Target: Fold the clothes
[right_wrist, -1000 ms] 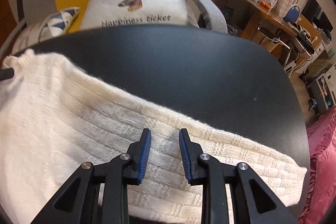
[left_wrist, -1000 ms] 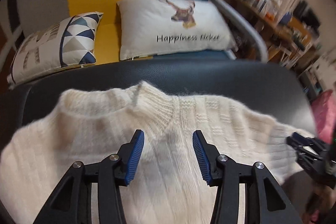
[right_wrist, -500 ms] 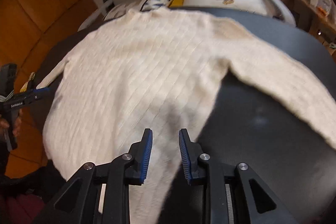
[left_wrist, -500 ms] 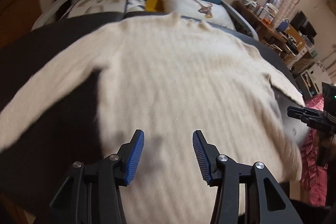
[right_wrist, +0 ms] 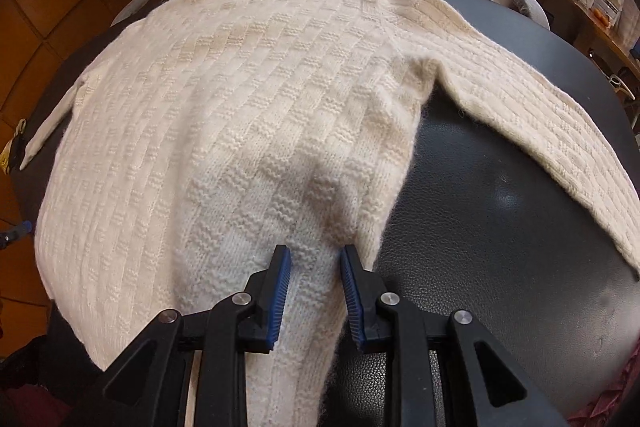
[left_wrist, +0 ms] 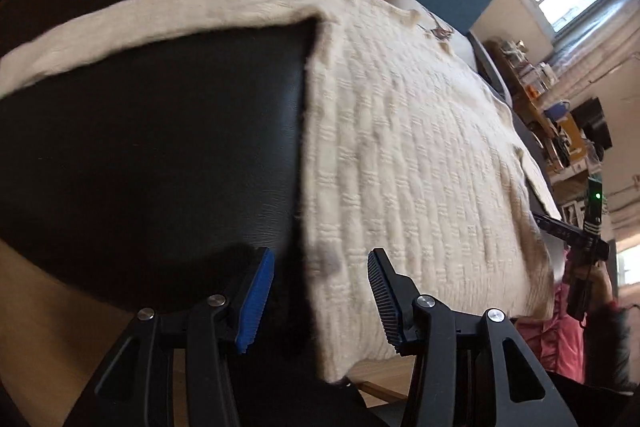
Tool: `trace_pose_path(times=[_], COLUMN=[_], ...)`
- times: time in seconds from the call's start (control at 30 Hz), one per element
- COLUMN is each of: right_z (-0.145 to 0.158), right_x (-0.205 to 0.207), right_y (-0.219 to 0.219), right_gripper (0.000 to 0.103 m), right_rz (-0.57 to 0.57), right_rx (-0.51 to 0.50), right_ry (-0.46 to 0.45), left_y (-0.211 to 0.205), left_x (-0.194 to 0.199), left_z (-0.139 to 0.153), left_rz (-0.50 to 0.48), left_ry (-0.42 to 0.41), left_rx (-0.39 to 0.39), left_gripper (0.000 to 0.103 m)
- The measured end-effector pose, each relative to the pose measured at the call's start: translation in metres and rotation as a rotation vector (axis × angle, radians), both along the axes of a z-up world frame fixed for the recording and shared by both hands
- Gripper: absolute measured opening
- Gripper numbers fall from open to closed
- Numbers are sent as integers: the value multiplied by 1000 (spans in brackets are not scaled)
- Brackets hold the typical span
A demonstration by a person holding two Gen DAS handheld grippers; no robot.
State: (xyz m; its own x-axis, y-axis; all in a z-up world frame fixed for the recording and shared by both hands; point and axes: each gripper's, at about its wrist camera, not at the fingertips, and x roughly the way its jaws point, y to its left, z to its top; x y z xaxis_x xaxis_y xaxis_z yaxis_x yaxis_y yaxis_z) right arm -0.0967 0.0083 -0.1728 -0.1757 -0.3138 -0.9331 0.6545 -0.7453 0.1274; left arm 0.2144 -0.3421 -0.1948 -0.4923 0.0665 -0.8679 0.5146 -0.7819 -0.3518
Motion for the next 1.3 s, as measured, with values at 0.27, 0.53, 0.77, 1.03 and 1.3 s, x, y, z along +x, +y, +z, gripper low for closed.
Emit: trace_pose_path(times=[0.27, 0.53, 0.77, 1.03, 1.3], right_z=[6, 4, -23, -4, 17], right_x=[0, 1, 0, 0, -24], right_y=[20, 11, -15, -2, -17], right_gripper=[26, 26, 17, 19, 21], right_rz=[-4, 105, 172, 95, 52], right_rx=[11, -2, 154, 10, -135], right_ry=[26, 17, 74, 3, 49], left_y=[19, 20, 22, 27, 32], left_x=[-15, -27, -31, -21, -60], left_z=[-2, 11, 13, 31, 76], left_rz=[-24, -12, -47, -48, -111], left_ry=[-3, -30, -77, -30, 58], left_rx=[-33, -129, -200, -188, -282], left_gripper=[22, 6, 6, 8, 17])
